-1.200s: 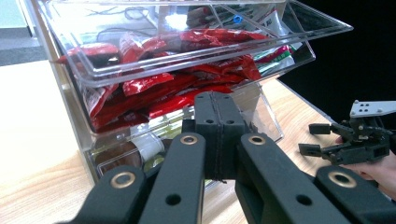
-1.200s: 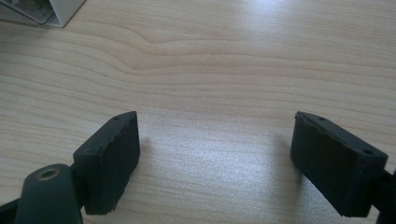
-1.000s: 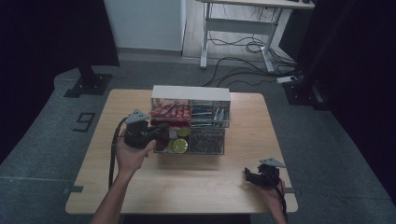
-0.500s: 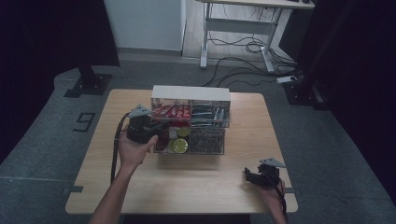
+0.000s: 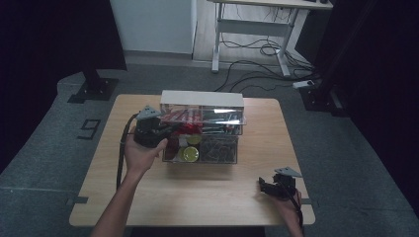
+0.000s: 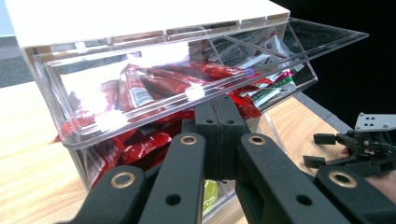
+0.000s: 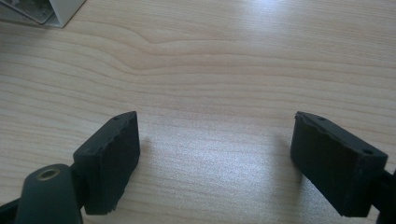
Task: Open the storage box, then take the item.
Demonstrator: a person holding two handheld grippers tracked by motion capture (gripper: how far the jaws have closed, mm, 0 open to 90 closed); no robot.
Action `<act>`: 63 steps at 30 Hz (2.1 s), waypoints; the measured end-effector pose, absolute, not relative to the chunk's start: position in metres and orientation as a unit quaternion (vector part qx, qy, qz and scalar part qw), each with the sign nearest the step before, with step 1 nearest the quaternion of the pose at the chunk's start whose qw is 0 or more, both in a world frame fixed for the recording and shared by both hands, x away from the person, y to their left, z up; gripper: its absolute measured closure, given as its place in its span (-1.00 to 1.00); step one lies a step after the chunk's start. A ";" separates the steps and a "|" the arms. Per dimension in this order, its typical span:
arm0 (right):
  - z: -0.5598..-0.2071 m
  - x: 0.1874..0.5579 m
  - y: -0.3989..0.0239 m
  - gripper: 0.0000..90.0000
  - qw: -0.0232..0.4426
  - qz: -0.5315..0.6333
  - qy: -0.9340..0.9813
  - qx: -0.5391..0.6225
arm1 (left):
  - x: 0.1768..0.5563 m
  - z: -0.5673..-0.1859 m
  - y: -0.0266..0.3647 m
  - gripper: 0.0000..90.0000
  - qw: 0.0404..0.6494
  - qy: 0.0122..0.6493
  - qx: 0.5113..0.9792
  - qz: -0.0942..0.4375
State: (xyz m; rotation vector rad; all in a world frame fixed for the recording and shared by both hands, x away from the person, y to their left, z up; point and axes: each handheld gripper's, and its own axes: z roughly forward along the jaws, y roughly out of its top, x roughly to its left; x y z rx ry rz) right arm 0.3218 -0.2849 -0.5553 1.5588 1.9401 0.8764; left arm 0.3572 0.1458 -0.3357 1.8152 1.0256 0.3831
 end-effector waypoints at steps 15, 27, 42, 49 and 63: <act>-0.555 0.322 -0.285 -0.64 0.249 0.322 0.712 0.572 | 0.367 -0.322 0.148 1.00 0.500 0.428 0.737 0.158; -0.555 0.322 -0.285 -0.64 0.250 0.322 0.712 0.572 | 0.373 -0.316 0.148 1.00 0.499 0.430 0.734 0.167; -0.555 0.321 -0.285 -0.64 0.250 0.322 0.711 0.573 | 0.376 -0.313 0.146 1.00 0.502 0.427 0.734 0.165; -0.554 0.319 -0.289 -0.54 0.255 0.337 0.696 0.580 | 0.377 -0.314 0.144 1.00 0.500 0.424 0.737 0.163; -0.497 0.307 -0.274 -0.41 0.258 0.425 0.678 0.541 | 0.377 -0.312 0.142 1.00 0.499 0.420 0.740 0.161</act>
